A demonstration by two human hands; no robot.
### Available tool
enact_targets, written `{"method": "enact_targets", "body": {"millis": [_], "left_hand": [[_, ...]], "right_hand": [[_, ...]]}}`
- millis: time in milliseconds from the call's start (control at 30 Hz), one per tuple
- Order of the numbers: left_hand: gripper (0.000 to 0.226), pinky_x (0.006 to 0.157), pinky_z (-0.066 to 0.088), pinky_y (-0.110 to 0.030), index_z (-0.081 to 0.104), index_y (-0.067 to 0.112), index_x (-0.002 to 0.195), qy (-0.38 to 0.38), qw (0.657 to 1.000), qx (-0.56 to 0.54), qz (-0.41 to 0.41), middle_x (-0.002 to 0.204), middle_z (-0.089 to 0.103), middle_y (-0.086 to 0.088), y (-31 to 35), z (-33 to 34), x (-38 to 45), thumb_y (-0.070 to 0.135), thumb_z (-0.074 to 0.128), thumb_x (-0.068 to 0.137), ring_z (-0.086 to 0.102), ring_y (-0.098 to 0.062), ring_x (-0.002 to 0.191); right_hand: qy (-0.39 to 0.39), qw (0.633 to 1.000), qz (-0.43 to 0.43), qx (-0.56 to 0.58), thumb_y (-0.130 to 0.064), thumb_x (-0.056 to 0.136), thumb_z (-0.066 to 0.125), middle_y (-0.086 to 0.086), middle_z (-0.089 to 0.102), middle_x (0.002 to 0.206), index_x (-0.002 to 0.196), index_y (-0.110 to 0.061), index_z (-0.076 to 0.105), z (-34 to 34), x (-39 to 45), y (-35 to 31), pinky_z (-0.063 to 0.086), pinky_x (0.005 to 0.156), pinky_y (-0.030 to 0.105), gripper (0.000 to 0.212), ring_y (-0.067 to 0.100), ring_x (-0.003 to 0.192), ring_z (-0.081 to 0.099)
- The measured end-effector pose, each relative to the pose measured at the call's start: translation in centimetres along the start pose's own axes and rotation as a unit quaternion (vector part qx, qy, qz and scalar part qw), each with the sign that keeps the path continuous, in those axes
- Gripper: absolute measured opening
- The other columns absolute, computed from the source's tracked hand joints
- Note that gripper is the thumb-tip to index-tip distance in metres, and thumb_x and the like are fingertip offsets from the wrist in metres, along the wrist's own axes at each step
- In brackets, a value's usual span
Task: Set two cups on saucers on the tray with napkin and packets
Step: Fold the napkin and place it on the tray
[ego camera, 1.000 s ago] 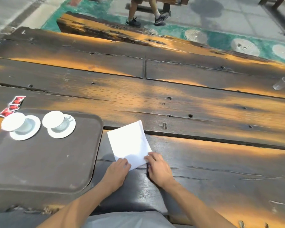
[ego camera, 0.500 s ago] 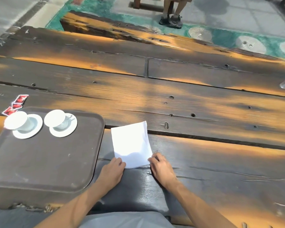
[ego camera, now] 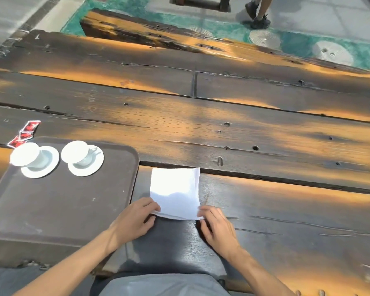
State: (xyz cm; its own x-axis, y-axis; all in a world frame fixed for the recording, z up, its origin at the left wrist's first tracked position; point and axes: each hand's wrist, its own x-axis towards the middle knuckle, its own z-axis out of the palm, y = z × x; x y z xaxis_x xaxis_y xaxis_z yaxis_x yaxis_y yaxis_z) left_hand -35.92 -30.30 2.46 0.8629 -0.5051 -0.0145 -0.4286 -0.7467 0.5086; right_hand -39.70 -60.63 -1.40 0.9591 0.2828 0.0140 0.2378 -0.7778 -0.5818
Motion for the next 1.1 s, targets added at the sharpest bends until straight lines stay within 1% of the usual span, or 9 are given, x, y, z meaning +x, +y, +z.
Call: {"method": "enact_targets", "body": {"millis": [200, 267, 333, 400, 467, 633, 800, 967, 1100], "left_hand": [[0.021, 0.074, 0.052, -0.022, 0.077, 0.017, 0.100, -0.017, 0.999, -0.028, -0.024, 0.091, 0.066, 0.007, -0.4, 0.5, -2.2, 0.011, 0.073, 0.081, 0.062, -0.009, 0.083], [0.019, 0.081, 0.052, -0.024, 0.078, 0.018, 0.098, -0.021, 0.994, -0.097, -0.051, 0.094, 0.067, 0.009, -0.3, 0.6, -2.0, 0.024, 0.063, 0.087, 0.062, -0.008, 0.089], [0.022, 0.095, 0.049, -0.024, 0.075, 0.016, 0.106, -0.012, 0.980, -0.167, -0.105, 0.108, 0.071, 0.009, -0.6, 0.8, -1.3, 0.027, 0.061, 0.092, 0.065, -0.007, 0.103], [0.020, 0.096, 0.049, -0.022, 0.070, 0.018, 0.114, -0.033, 0.964, -0.222, -0.141, 0.112, 0.071, 0.010, -0.8, 0.9, -0.6, 0.023, 0.060, 0.098, 0.065, -0.004, 0.106], [0.013, 0.079, 0.051, -0.032, 0.064, 0.024, 0.105, -0.063, 0.955, -0.255, -0.139, 0.092, 0.069, 0.004, -0.7, 1.1, 0.3, 0.028, 0.053, 0.102, 0.065, -0.009, 0.085], [0.016, 0.061, 0.044, -0.043, 0.049, 0.030, 0.096, -0.012, 0.949, -0.242, -0.203, 0.072, 0.056, -0.017, -1.1, 2.6, 2.6, 0.042, 0.043, 0.104, 0.056, -0.030, 0.065], [0.033, 0.055, 0.030, -0.036, 0.037, 0.014, 0.082, 0.034, 0.938, -0.226, -0.262, 0.062, 0.036, -0.003, -2.1, 4.2, 4.9, 0.037, 0.048, 0.103, 0.035, -0.016, 0.054], [0.024, 0.056, 0.031, -0.038, 0.040, 0.017, 0.086, 0.024, 0.938, -0.170, -0.301, 0.060, 0.045, 0.001, -2.7, 5.7, 5.1, 0.032, 0.047, 0.104, 0.047, -0.024, 0.057], [0.022, 0.063, 0.036, -0.037, 0.043, 0.012, 0.086, 0.038, 0.937, -0.147, -0.314, 0.078, 0.054, -0.005, -2.4, 6.4, 5.5, 0.024, 0.047, 0.103, 0.055, -0.027, 0.072]], "right_hand": [[-0.070, 0.995, -0.064, 0.019, -0.024, 0.102, 0.047, -0.010, 0.049, 0.147, 0.113, -0.021, 0.053, 0.0, -1.3, -0.1, 0.027, 0.119, 0.021, 0.014, 0.006, 0.149, 0.030], [-0.086, 0.995, -0.021, 0.053, -0.030, 0.106, 0.043, -0.017, 0.052, 0.138, 0.118, -0.026, 0.052, -0.3, -0.7, -0.2, 0.026, 0.115, 0.012, 0.016, -0.006, 0.144, 0.030], [-0.096, 0.990, 0.034, 0.100, -0.039, 0.107, 0.037, -0.022, 0.060, 0.119, 0.114, -0.044, 0.044, -0.6, 0.0, -0.5, 0.036, 0.095, 0.007, 0.011, -0.016, 0.117, 0.049], [-0.091, 0.985, 0.077, 0.126, -0.050, 0.106, 0.030, -0.015, 0.065, 0.092, 0.108, -0.050, 0.038, -0.4, 0.5, -0.6, 0.043, 0.068, 0.016, 0.008, -0.001, 0.083, 0.061], [-0.074, 0.981, 0.108, 0.142, -0.060, 0.103, 0.024, -0.006, 0.064, 0.080, 0.108, -0.049, 0.036, 0.0, 1.1, -0.4, 0.045, 0.060, 0.024, 0.017, 0.011, 0.072, 0.061], [-0.033, 0.973, 0.185, 0.133, -0.060, 0.101, 0.019, -0.001, 0.066, 0.080, 0.116, -0.047, 0.034, 0.7, 3.8, 0.0, 0.051, 0.070, 0.044, 0.025, 0.021, 0.072, 0.064], [0.003, 0.958, 0.260, 0.122, -0.051, 0.103, 0.033, -0.002, 0.065, 0.071, 0.118, -0.040, 0.045, 1.8, 6.5, 0.9, 0.050, 0.070, 0.044, 0.022, 0.029, 0.070, 0.063], [0.019, 0.954, 0.284, 0.091, -0.044, 0.105, 0.040, 0.000, 0.071, 0.082, 0.119, -0.034, 0.046, 2.9, 8.0, 1.1, 0.050, 0.070, 0.042, 0.019, 0.033, 0.077, 0.066], [0.024, 0.954, 0.291, 0.068, -0.042, 0.106, 0.038, 0.005, 0.071, 0.082, 0.116, -0.030, 0.046, 3.7, 8.3, 0.9, 0.047, 0.066, 0.040, 0.017, 0.038, 0.077, 0.065]]}}
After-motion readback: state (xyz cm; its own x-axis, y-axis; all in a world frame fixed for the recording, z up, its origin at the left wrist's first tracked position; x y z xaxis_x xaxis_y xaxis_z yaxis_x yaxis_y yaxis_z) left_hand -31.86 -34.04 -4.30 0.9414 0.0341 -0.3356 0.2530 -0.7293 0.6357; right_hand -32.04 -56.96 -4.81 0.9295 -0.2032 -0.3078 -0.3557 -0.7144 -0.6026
